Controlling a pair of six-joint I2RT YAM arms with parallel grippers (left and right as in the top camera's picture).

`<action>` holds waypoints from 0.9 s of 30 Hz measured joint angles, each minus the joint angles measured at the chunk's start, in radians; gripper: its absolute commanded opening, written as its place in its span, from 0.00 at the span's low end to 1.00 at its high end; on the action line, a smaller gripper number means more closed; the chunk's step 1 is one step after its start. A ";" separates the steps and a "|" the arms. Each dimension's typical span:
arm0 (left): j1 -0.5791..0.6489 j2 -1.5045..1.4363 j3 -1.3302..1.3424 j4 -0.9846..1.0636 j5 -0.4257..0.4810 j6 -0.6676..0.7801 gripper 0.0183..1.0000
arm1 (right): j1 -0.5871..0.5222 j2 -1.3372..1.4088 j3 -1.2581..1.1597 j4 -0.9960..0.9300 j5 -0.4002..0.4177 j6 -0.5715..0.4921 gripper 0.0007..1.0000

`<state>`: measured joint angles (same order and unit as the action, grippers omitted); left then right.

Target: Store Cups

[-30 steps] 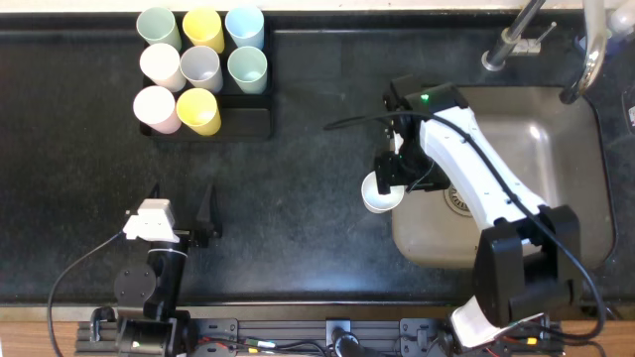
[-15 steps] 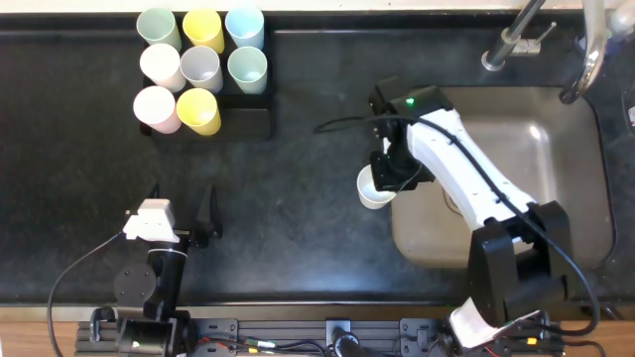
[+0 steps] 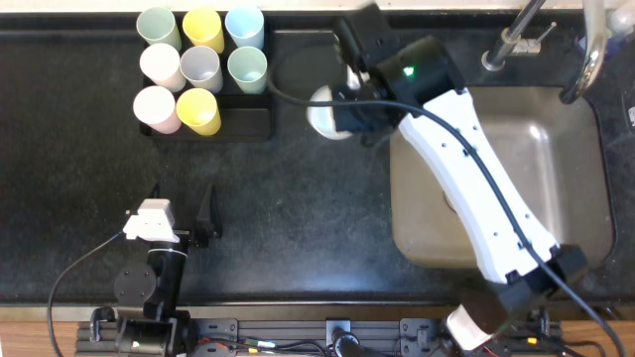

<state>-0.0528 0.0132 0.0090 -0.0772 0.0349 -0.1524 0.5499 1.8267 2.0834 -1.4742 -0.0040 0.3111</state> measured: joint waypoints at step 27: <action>0.000 0.000 0.000 0.000 0.000 0.000 1.00 | 0.114 0.460 0.220 0.175 -0.090 0.217 0.04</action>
<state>-0.0528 0.0132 0.0090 -0.0772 0.0349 -0.1524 0.6643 2.2864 2.3035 -1.2995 -0.0944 0.5285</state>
